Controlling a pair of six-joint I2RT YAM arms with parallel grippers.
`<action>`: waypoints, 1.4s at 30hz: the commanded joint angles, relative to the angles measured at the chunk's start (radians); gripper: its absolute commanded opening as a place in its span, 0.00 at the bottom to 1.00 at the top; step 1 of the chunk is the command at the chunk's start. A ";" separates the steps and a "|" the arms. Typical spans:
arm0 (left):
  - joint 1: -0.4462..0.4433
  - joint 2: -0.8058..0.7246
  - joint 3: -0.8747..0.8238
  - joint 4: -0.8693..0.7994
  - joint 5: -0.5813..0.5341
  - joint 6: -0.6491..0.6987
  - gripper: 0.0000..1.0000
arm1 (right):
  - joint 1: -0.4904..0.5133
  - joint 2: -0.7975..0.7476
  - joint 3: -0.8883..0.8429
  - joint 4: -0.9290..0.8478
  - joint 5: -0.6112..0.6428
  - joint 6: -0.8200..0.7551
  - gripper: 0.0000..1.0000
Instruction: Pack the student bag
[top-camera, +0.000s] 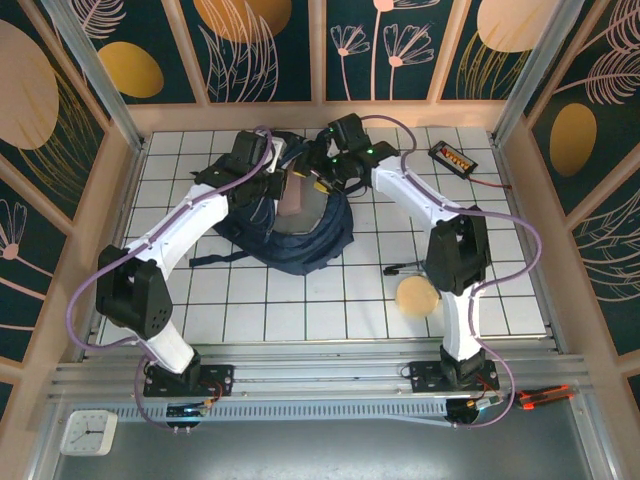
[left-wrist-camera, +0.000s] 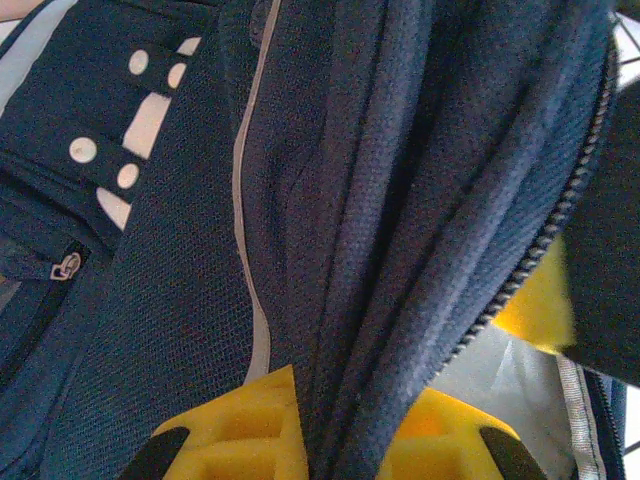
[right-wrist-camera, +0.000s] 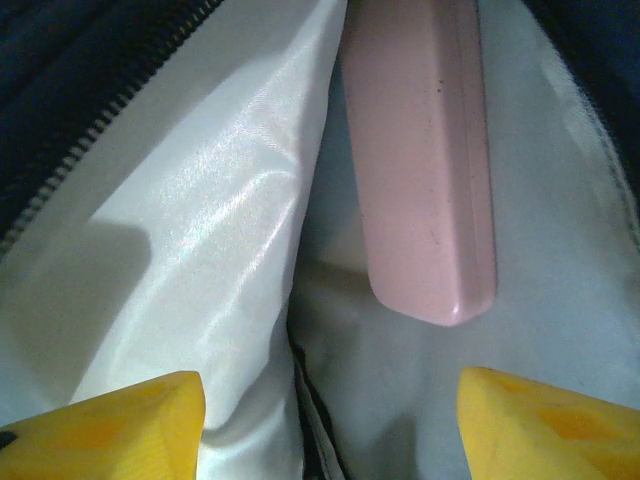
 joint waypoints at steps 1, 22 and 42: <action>0.011 -0.055 -0.021 0.172 0.031 -0.020 0.00 | -0.008 -0.078 -0.035 -0.076 0.032 -0.042 0.68; 0.014 -0.038 -0.037 0.196 0.126 0.011 0.00 | -0.257 -0.475 -0.381 -0.760 0.500 -0.302 0.85; 0.014 -0.066 -0.098 0.251 0.135 -0.025 0.00 | -0.243 -0.445 -0.642 -0.738 0.569 -0.364 0.85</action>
